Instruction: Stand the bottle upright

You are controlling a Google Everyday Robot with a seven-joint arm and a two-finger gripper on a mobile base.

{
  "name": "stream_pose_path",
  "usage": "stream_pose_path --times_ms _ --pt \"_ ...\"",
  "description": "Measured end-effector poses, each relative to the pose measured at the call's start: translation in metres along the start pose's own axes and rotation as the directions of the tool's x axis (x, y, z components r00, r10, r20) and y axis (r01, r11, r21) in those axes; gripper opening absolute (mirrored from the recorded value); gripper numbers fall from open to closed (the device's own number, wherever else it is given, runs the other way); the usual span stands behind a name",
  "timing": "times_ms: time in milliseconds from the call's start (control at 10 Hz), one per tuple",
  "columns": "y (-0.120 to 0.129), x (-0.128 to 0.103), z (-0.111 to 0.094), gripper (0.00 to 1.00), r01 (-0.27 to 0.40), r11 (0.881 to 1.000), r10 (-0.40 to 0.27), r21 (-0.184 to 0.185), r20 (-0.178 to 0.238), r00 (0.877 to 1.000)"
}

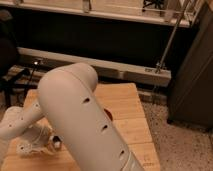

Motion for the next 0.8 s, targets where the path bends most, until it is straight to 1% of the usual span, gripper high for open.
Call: stream_pose_path --times_ms 800 --pt "0.0028 -0.0011 0.0089 0.65 -0.002 1.0 0.002 -0.016 -0.026 1.0"
